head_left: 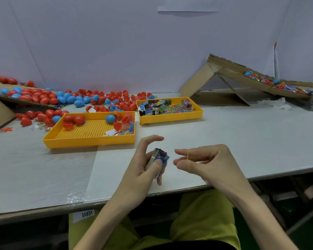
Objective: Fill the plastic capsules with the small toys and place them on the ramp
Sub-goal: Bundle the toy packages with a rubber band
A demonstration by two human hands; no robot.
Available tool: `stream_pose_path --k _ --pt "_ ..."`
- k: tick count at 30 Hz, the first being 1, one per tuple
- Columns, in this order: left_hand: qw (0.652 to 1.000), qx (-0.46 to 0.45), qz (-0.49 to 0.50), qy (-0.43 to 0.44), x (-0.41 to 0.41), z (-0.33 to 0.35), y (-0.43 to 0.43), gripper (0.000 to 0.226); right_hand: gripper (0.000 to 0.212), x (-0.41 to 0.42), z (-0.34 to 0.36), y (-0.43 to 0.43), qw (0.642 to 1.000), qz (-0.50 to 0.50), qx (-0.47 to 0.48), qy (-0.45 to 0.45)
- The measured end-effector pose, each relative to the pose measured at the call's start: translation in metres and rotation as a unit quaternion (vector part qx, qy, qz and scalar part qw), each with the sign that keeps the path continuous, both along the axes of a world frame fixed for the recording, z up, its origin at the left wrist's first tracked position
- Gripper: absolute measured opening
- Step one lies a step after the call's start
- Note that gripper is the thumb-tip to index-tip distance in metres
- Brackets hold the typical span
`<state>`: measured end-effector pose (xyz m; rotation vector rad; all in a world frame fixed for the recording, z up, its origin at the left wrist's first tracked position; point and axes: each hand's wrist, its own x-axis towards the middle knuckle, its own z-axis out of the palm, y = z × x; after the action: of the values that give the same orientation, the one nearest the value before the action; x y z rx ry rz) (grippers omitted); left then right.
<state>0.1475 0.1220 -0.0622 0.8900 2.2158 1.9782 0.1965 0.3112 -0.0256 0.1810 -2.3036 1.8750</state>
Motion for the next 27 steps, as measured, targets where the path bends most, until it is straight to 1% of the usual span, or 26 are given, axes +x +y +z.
stream_pose_path --k 3,8,11,16,20,24,27 --pt "0.999 -0.019 0.007 0.044 0.005 -0.003 0.004 0.043 0.039 0.004 -0.007 -0.011 1.000 -0.026 0.012 -0.005" --pt "0.995 -0.038 0.028 0.092 0.009 -0.007 0.007 0.041 0.041 0.004 -0.012 -0.022 0.998 -0.058 0.026 0.000" --pt "0.990 -0.072 0.010 0.125 0.013 -0.008 0.009 0.038 0.043 0.004 -0.014 -0.025 0.998 -0.066 0.024 0.003" --pt "0.976 -0.137 -0.023 0.170 0.015 -0.009 0.009 0.042 0.037 0.001 -0.019 -0.024 0.998 -0.045 0.033 -0.001" --pt "0.962 -0.173 -0.054 0.203 0.014 -0.010 0.009 0.038 0.024 0.000 -0.020 -0.016 0.998 -0.013 0.059 -0.018" --pt "0.955 -0.209 -0.073 0.196 0.014 -0.009 0.008 0.042 0.009 -0.002 -0.014 -0.006 0.992 0.043 0.115 -0.033" --pt "0.955 -0.226 -0.075 0.177 0.015 -0.009 0.008 0.047 0.009 -0.004 -0.011 -0.004 0.983 0.053 0.171 -0.031"
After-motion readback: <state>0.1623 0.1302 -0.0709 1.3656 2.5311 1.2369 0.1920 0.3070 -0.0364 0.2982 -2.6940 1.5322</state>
